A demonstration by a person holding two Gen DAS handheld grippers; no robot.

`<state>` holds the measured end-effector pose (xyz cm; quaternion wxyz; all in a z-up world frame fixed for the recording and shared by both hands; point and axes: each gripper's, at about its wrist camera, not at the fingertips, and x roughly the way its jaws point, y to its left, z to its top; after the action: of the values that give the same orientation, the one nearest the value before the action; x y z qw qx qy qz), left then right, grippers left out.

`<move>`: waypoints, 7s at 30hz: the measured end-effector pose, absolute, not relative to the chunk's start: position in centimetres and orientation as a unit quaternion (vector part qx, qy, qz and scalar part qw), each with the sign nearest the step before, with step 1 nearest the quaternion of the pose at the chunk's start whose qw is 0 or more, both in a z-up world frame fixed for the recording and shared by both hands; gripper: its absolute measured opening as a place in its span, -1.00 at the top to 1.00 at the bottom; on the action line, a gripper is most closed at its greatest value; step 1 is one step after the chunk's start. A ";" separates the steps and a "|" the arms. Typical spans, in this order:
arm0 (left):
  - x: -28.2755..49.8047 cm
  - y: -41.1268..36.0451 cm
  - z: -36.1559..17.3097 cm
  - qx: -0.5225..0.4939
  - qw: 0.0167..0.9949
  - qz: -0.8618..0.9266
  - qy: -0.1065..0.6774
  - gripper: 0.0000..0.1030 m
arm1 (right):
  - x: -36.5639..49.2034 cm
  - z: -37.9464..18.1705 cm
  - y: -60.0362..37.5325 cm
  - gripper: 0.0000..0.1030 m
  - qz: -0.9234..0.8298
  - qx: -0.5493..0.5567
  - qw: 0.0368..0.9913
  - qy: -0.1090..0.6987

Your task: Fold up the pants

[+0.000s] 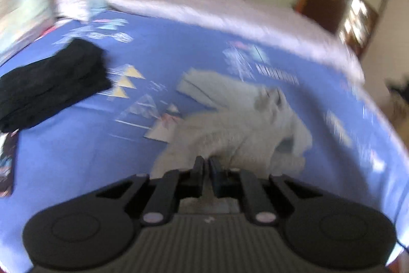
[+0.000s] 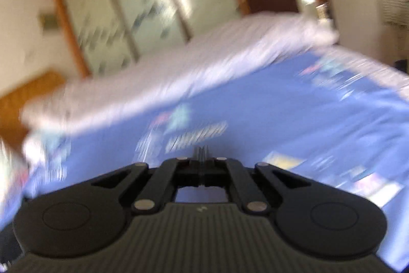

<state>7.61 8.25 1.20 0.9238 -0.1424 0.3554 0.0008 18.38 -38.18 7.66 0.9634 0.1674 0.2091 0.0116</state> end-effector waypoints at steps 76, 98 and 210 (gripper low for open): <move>7.0 10.5 13.5 -0.333 0.890 -0.198 0.241 0.89 | 7.0 2.8 -39.8 -0.14 0.196 0.468 0.799 0.323; -1.1 10.4 19.4 -0.282 0.927 -0.180 0.167 0.89 | 8.9 9.7 -23.5 -0.74 0.455 -0.020 0.847 0.272; 9.5 9.4 -6.2 -0.351 0.790 -0.066 0.498 0.23 | 8.7 -3.7 -39.7 0.62 0.073 0.096 0.912 0.393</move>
<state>9.52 9.41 -6.16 0.7900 -0.3508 0.4984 -0.0664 8.73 -39.68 -3.72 0.9115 0.0963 0.3932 0.0726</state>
